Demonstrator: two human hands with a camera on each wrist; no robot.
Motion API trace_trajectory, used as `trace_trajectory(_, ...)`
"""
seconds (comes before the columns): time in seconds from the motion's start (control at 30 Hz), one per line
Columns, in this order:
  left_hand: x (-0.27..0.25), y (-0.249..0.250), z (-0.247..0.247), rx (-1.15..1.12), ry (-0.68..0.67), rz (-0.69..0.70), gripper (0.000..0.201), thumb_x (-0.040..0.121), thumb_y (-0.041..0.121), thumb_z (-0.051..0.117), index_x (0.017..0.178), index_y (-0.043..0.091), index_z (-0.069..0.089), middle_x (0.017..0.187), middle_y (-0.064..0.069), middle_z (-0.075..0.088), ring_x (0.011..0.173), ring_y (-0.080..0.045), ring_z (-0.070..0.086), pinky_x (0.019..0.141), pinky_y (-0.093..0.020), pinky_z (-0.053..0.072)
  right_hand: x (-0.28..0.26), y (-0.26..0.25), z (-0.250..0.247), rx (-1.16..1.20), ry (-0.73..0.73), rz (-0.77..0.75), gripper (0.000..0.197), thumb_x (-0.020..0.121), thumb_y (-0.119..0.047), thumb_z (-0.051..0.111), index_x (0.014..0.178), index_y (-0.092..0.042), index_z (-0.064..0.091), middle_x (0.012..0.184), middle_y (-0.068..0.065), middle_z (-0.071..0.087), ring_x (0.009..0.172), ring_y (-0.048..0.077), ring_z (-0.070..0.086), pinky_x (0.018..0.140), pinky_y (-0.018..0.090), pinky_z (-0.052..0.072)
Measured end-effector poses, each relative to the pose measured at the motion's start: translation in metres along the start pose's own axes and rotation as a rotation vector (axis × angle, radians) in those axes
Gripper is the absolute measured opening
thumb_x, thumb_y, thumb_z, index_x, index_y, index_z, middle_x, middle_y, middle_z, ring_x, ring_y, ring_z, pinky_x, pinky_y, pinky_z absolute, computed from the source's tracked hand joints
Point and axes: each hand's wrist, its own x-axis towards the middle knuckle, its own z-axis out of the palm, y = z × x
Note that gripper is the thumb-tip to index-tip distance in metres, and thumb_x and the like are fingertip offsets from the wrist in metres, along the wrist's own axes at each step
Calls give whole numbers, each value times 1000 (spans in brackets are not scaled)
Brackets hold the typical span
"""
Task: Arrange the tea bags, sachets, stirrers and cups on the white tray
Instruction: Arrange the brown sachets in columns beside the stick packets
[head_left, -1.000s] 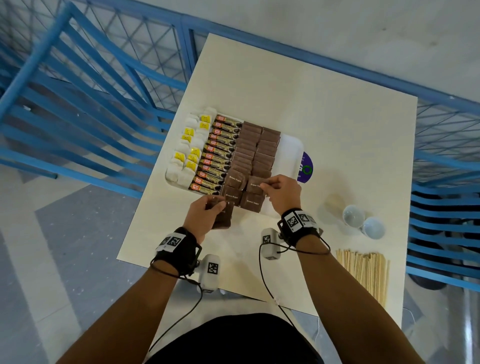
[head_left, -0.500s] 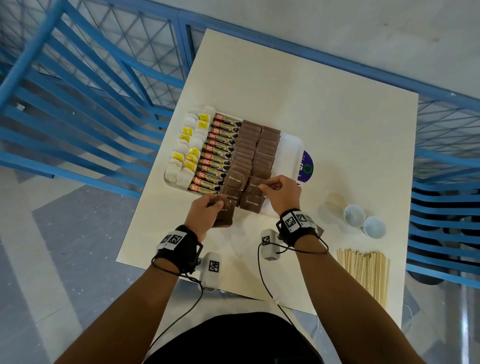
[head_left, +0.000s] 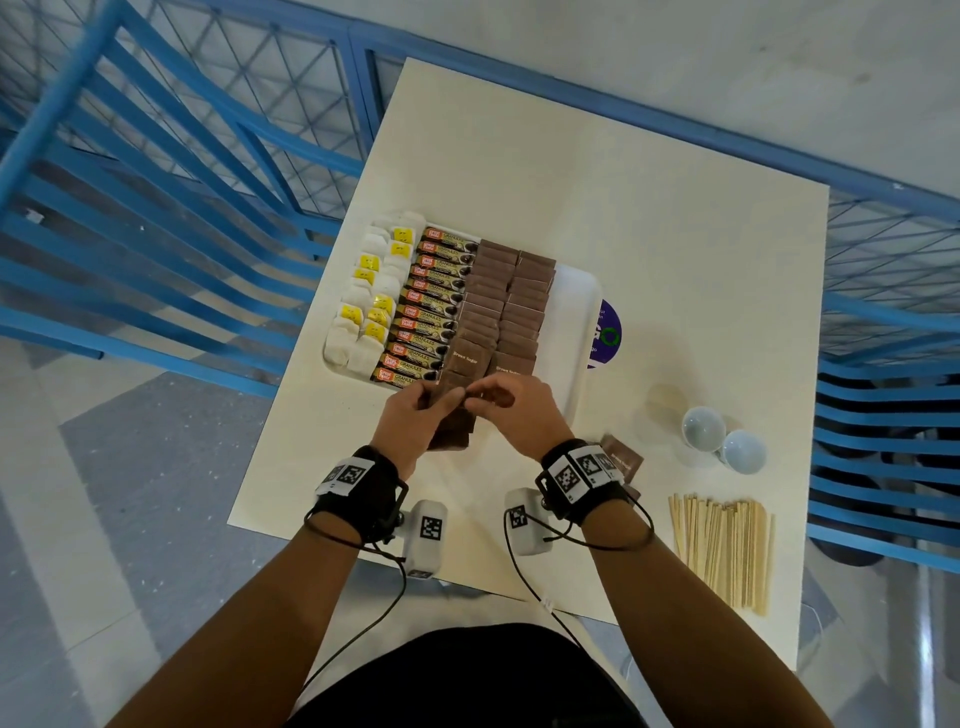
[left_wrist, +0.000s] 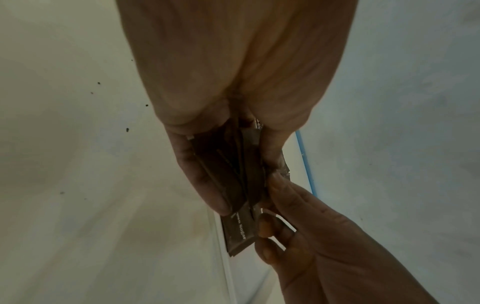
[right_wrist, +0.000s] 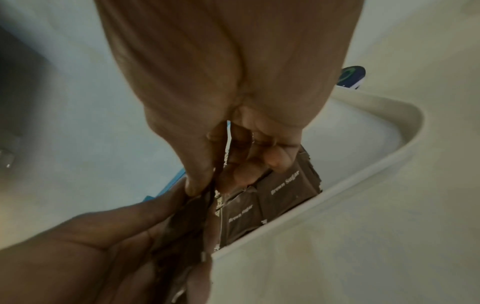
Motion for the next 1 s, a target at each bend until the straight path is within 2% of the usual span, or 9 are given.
trace_trajectory(0.17, -3, -1, 2, -32, -23, 12, 26, 90, 13, 75, 114, 9, 65, 106, -16, 73, 91, -30, 75, 73, -49, 63, 0, -2, -3, 137, 159, 94, 11, 88, -23, 76, 97, -21, 72, 85, -9, 70, 77, 0, 66, 68, 12, 52)
trace_trajectory(0.27, -2, 1, 2, -58, 46, 45, 27, 91, 13, 74, 116, 9, 66, 106, -14, 72, 91, -29, 73, 71, -47, 64, -2, 2, -1, 98, 94, 78, 14, 86, -31, 78, 92, -20, 71, 82, -9, 70, 76, 7, 66, 71, 19, 55)
trace_trajectory(0.33, 0, 3, 1, -63, 65, 48, 26, 92, 14, 73, 116, 9, 66, 106, -13, 71, 94, -31, 72, 75, -50, 63, -5, 0, -1, -27, 41, 45, 18, 88, -35, 76, 94, -19, 72, 83, -11, 67, 73, 1, 59, 68, 13, 44)
trace_trajectory(0.4, 1, 4, 1, -18, 52, 66, 23, 93, 13, 72, 116, 12, 66, 105, -11, 72, 94, -30, 72, 75, -49, 63, -3, -1, -2, -35, 44, 46, 23, 91, -37, 72, 102, -18, 72, 89, -10, 69, 78, 0, 60, 72, 13, 44)
trace_trajectory(0.53, 0, 2, 1, 81, -15, 78, 18, 92, 15, 74, 109, 16, 68, 105, -12, 72, 94, -29, 72, 69, -45, 64, 4, -5, -8, 97, 35, 44, 25, 91, -29, 72, 114, -19, 71, 94, -8, 72, 86, 9, 70, 80, 30, 61)
trace_trajectory(0.63, -1, -3, 3, 89, -54, 30, 28, 88, 17, 79, 112, 10, 67, 108, -15, 72, 96, -30, 72, 72, -47, 64, 10, -6, -12, 23, 58, 12, 13, 89, -25, 74, 101, -19, 75, 88, -9, 71, 83, 7, 68, 79, 26, 58)
trace_trajectory(0.77, 0, -6, 5, 52, -19, 37, 26, 88, 14, 78, 112, 9, 68, 106, -14, 73, 96, -33, 73, 75, -51, 63, 13, -2, -12, 178, 191, 103, 10, 90, -22, 74, 98, -17, 69, 87, 0, 74, 75, 12, 72, 69, 27, 60)
trace_trajectory(0.87, 2, -4, 4, 31, 34, 60, 13, 93, 11, 72, 106, 13, 70, 103, -12, 72, 91, -31, 72, 71, -50, 63, 8, 2, -16, 182, 134, 112, 16, 90, -22, 74, 102, -20, 64, 87, 0, 75, 72, 11, 73, 64, 20, 58)
trace_trajectory(1.0, 5, -2, 1, 63, 36, 68, 9, 94, 11, 70, 100, 18, 70, 100, -10, 72, 90, -30, 72, 72, -51, 63, 7, 7, -22, 48, 32, 58, 22, 89, -25, 74, 111, -25, 68, 86, -5, 76, 78, 9, 72, 71, 20, 59)
